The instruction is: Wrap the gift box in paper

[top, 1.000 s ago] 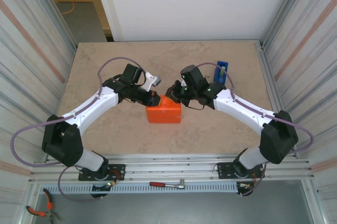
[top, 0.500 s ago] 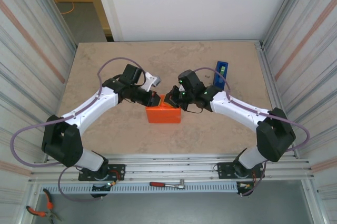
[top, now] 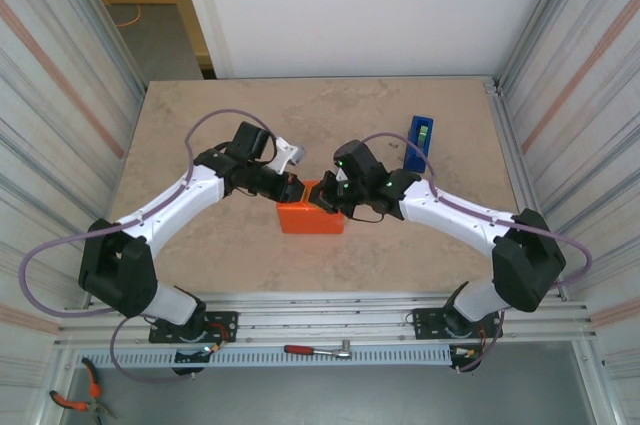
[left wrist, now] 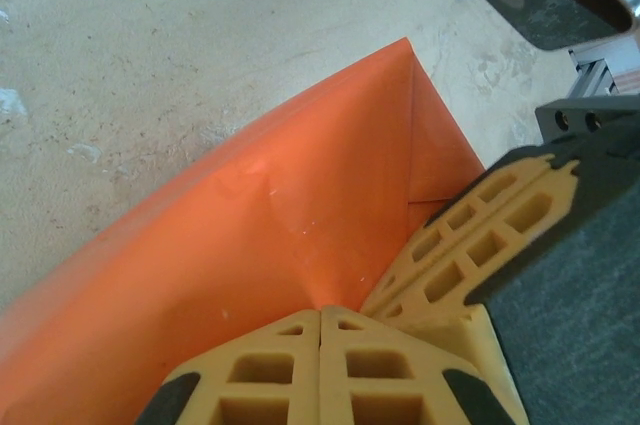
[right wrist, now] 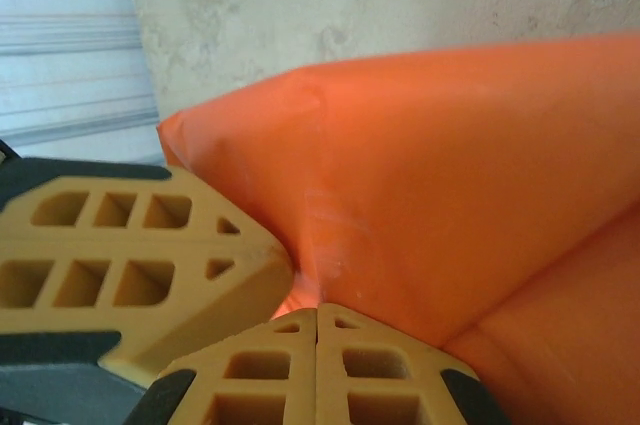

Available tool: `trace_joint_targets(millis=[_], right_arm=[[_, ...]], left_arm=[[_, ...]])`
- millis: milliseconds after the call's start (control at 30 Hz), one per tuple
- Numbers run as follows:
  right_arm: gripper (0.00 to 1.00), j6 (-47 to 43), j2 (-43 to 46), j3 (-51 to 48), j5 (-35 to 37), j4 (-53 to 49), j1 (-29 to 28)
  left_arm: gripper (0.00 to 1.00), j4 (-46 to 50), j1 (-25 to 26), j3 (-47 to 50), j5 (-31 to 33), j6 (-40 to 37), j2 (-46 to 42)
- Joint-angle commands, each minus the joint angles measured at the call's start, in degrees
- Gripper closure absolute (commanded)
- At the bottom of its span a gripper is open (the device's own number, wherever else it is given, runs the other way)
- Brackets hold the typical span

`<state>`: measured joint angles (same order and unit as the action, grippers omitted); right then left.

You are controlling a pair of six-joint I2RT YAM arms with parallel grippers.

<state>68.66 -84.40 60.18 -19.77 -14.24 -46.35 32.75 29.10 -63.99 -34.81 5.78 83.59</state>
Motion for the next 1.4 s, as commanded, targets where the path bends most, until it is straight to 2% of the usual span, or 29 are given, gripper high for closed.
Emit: trace_joint_targets(millis=[0, 400, 1367], right_arm=[[1.00, -1.04, 1.59, -2.21, -0.27, -3.03, -0.96], [1.00, 0.54, 4.82, -6.08, 2.20, -2.33, -2.43], [1.00, 2.55, 5.57, -7.87, 4.86, -0.26, -4.54]], left_arm=[[1.00, 3.37, -0.10, 1.98, 2.29, -1.10, 0.63], [1.00, 3.37, -0.10, 2.03, 2.28, -1.20, 0.52], [1.00, 3.28, -0.04, 2.13, 2.20, -1.20, 0.43]])
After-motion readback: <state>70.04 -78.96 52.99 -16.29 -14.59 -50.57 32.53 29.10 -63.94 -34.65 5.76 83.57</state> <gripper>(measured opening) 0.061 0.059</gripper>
